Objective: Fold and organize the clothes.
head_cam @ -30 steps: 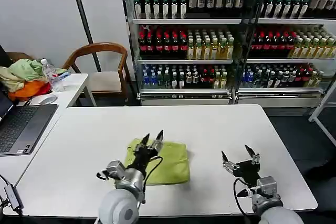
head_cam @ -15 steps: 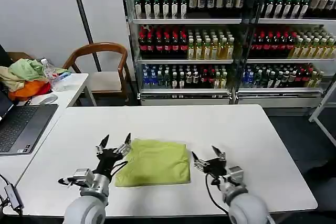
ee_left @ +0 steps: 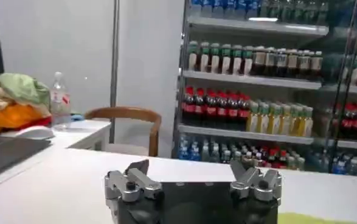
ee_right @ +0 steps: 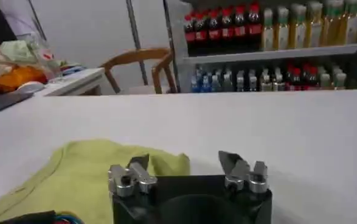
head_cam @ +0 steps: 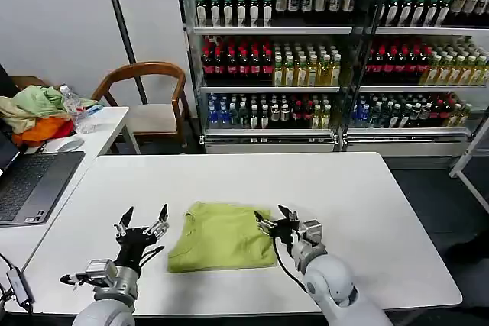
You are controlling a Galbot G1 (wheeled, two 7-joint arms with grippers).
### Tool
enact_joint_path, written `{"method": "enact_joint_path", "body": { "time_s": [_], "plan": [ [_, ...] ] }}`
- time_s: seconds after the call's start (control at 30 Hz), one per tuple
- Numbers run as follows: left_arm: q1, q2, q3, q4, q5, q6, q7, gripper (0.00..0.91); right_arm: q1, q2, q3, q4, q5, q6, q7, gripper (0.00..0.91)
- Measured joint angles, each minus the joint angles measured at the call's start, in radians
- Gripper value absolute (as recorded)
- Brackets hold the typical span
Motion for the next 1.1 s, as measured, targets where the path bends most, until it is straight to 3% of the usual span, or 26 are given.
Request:
{"method": "enact_joint_path", "body": {
  "time_s": [0.6, 1.1],
  "plan": [
    [0.027, -0.001, -0.012, 0.025, 0.026, -0.024, -0.002, 0.907, 0.067, 0.000, -0.008, -0.066, 0.105, -0.063, 0.027, 0.000],
    [0.034, 0.008, -0.016, 0.037, 0.038, -0.030, -0.005, 0.907, 0.143, -0.055, 0.024, -0.101, 0.087, -0.069, -0.057, 0.000]
  ]
}}
